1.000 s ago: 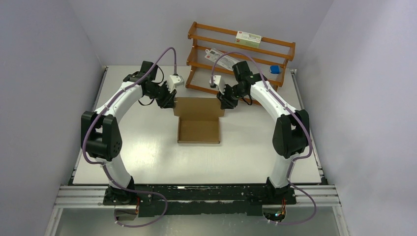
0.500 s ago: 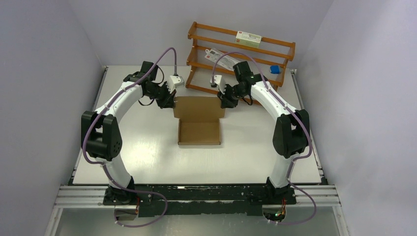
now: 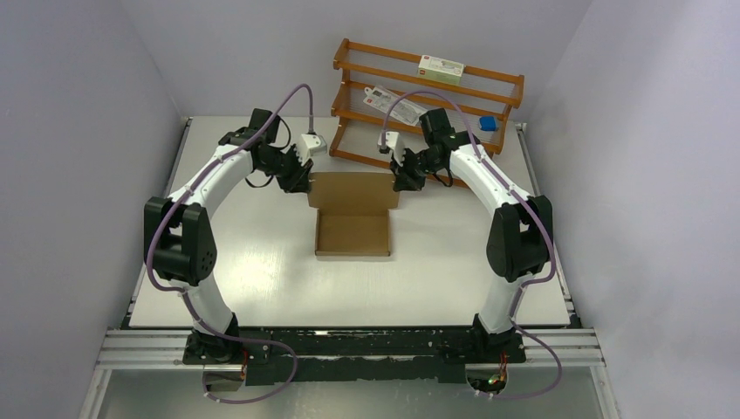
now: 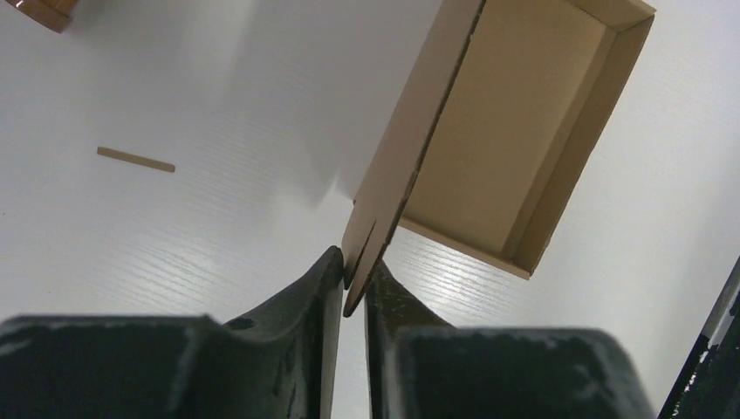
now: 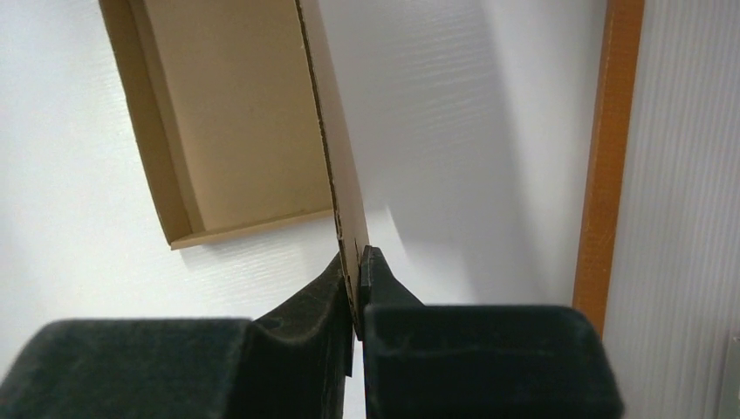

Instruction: Fold the paper box

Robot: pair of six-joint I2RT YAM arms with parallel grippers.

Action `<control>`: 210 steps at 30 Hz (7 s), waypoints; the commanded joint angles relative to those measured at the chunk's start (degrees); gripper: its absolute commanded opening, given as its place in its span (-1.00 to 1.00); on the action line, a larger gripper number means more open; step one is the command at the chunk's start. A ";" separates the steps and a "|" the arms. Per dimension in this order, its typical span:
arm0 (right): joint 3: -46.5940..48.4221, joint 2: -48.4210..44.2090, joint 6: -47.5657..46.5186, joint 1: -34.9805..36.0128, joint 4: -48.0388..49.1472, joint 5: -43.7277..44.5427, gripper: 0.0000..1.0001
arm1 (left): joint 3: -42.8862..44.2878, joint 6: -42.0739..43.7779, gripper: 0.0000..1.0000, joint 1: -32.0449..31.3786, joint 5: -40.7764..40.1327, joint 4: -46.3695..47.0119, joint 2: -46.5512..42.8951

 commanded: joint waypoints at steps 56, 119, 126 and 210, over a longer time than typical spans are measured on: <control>-10.32 -9.43 69.39 20.44 26.48 48.29 -1.00 | -19.81 -59.98 -0.89 -10.75 -23.56 36.76 -17.16; -25.20 -6.96 63.06 14.40 50.24 42.08 -0.45 | -30.44 -51.44 0.49 -1.54 -25.12 39.33 -23.93; -26.43 -7.22 60.25 13.95 51.57 41.08 -0.44 | -29.90 -44.56 0.54 1.02 -19.69 37.46 -22.13; -21.91 -8.74 36.81 7.52 43.31 15.20 -1.00 | -23.87 -37.15 0.48 9.80 -7.48 42.82 -18.13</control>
